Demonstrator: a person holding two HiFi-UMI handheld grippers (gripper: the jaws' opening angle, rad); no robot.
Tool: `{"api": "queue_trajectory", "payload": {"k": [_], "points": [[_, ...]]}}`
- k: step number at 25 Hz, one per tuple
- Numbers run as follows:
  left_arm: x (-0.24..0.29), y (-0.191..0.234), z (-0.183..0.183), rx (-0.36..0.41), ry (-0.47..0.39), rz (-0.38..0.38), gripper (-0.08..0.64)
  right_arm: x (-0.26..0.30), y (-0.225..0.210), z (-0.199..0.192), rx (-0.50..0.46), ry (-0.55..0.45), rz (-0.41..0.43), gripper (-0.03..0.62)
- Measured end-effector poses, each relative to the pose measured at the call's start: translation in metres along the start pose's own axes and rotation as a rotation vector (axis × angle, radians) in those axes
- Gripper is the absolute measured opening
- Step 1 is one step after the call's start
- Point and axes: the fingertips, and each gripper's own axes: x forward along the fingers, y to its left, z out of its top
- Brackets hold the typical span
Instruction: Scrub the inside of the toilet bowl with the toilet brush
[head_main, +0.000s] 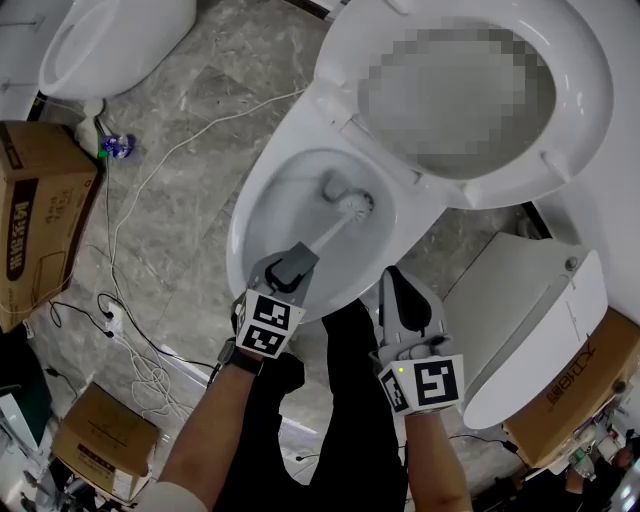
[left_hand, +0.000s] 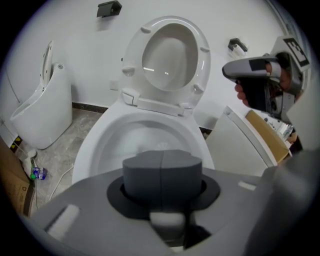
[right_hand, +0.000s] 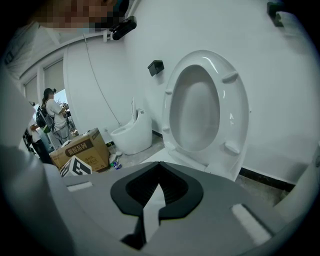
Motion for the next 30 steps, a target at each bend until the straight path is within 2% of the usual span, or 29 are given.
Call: {"api": "queue_trajectory", "payload": {"k": [11, 16, 26, 30], "points": [[0.024, 0.026, 0.018, 0.021, -0.064, 0.056, 0.149, 0.009, -0.025, -0.002, 0.004, -0.045, -0.024, 0.012], [0.024, 0.047, 0.019, -0.051, -0.098, 0.114, 0.149, 0.015, -0.025, -0.001, -0.007, -0.050, -0.012, 0.012], [0.004, 0.064, 0.001, -0.122, -0.070, 0.209, 0.150, 0.016, -0.014, 0.003, -0.017, -0.044, 0.018, 0.012], [-0.009, 0.063, -0.008, -0.106, -0.042, 0.236, 0.149, 0.014, -0.008, 0.008, -0.019, -0.044, 0.032, 0.012]]}}
